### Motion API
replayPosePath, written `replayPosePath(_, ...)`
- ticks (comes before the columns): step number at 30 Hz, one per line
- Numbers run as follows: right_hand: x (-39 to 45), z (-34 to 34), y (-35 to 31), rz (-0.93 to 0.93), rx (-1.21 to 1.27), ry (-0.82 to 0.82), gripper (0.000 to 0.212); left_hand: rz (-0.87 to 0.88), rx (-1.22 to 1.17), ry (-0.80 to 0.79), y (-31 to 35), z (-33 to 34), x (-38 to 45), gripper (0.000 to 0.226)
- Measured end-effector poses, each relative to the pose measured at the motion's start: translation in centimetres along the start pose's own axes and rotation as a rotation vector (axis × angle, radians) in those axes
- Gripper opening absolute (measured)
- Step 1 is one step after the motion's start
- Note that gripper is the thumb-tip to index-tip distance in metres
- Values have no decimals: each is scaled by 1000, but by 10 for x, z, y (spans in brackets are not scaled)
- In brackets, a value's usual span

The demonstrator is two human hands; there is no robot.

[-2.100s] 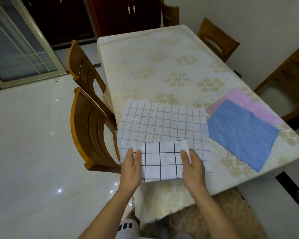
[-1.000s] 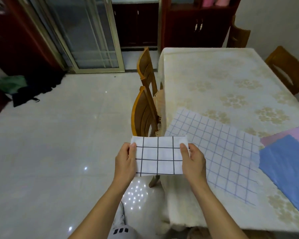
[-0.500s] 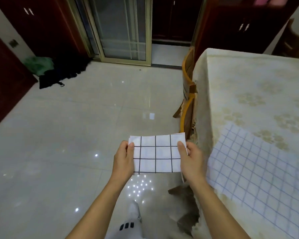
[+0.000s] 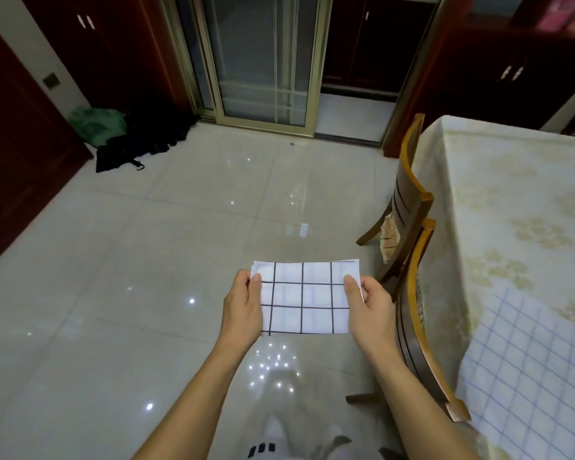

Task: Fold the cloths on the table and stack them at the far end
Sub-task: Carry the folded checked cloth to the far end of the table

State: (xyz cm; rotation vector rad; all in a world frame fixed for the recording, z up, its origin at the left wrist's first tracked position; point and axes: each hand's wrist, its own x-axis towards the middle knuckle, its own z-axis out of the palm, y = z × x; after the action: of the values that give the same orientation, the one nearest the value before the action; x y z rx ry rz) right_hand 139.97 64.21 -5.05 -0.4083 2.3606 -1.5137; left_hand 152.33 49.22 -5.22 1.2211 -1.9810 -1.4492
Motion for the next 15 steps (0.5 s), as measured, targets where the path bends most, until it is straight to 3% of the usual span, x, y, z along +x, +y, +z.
replayPosePath(15,150,19,3,51,52,41,21,-57,22,-69,37,61,140,26)
